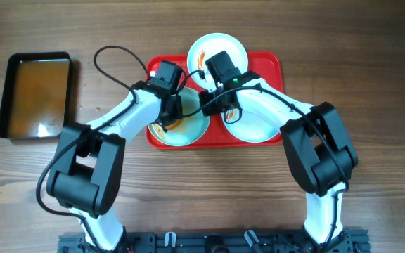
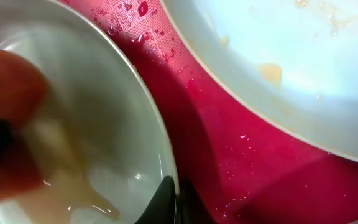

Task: Clean dirty plates on tray and stack at the side
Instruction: 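Scrub the lower-left plate with the sponge in the left gripper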

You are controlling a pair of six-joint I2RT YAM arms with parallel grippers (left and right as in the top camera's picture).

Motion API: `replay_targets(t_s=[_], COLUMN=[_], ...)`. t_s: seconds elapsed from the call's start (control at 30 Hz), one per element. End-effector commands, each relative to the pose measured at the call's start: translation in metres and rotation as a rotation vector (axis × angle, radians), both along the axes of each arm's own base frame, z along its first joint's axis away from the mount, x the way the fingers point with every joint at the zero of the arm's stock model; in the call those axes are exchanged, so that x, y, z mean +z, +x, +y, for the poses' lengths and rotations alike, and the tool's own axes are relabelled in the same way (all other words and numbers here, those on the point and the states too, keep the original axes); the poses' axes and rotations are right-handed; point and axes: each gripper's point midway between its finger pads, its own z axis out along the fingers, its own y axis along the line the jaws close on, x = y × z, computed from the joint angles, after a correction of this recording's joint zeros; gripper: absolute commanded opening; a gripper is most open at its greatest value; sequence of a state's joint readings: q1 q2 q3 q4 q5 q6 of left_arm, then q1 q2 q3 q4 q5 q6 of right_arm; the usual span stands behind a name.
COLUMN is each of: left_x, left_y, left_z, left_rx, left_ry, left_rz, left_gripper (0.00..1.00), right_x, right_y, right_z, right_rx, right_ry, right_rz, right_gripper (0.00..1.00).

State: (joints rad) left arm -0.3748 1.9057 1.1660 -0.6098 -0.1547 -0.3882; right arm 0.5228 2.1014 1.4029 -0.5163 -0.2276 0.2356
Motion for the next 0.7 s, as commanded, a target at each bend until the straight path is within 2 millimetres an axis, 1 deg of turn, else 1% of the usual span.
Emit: replay_targets(t_s=[0.0, 0.03, 0.1, 0.2, 0.27, 0.3, 0.37, 0.4, 0.43, 0.53, 0.57, 0.67], left_x=[-0.008, -0.005, 0.000, 0.022, 0.039, 0.048, 0.055, 0.056, 0.056, 0.045, 0.040, 0.026], left_y=[-0.009, -0.009, -0.008, -0.002, 0.000, 0.000, 0.000, 0.001, 0.001, 0.004, 0.005, 0.004], left_z=[0.071, 0.075, 0.075, 0.066, 0.046, 0.029, 0.000, -0.017, -0.025, -0.029, -0.032, -0.032], left_rx=[0.072, 0.076, 0.055, 0.052, 0.037, 0.017, -0.020, -0.040, -0.033, 0.045, 0.040, 0.041], left_ry=[0.385, 0.416, 0.417, 0.383, 0.278, 0.182, 0.012, -0.087, -0.138, -0.184, -0.197, -0.186], left_rz=[0.004, -0.002, -0.003, -0.050, -0.092, -0.107, -0.110, -0.106, -0.104, -0.109, -0.109, -0.085], left_gripper=[0.04, 0.04, 0.04, 0.04, 0.04, 0.04, 0.04, 0.04, 0.04, 0.04, 0.04, 0.04], right_x=[-0.028, -0.028, -0.028, -0.028, -0.028, -0.028, -0.028, -0.028, -0.028, -0.028, -0.028, -0.028], right_y=[-0.013, -0.013, -0.013, -0.013, -0.013, -0.013, -0.013, -0.013, -0.013, -0.013, -0.013, -0.013], right_z=[-0.009, -0.009, -0.009, -0.009, -0.009, -0.009, -0.009, -0.009, -0.009, -0.009, -0.009, -0.009], right_rx=[0.020, 0.020, 0.020, 0.020, 0.020, 0.020, 0.020, 0.020, 0.020, 0.020, 0.020, 0.020], right_ry=[-0.062, -0.062, -0.062, -0.062, -0.062, -0.062, -0.062, -0.062, -0.062, -0.062, -0.062, -0.062], right_rz=[0.055, 0.055, 0.055, 0.055, 0.055, 0.055, 0.055, 0.055, 0.055, 0.055, 0.055, 0.055], right_gripper=[0.04, 0.04, 0.04, 0.04, 0.04, 0.04, 0.04, 0.04, 0.04, 0.04, 0.04, 0.04])
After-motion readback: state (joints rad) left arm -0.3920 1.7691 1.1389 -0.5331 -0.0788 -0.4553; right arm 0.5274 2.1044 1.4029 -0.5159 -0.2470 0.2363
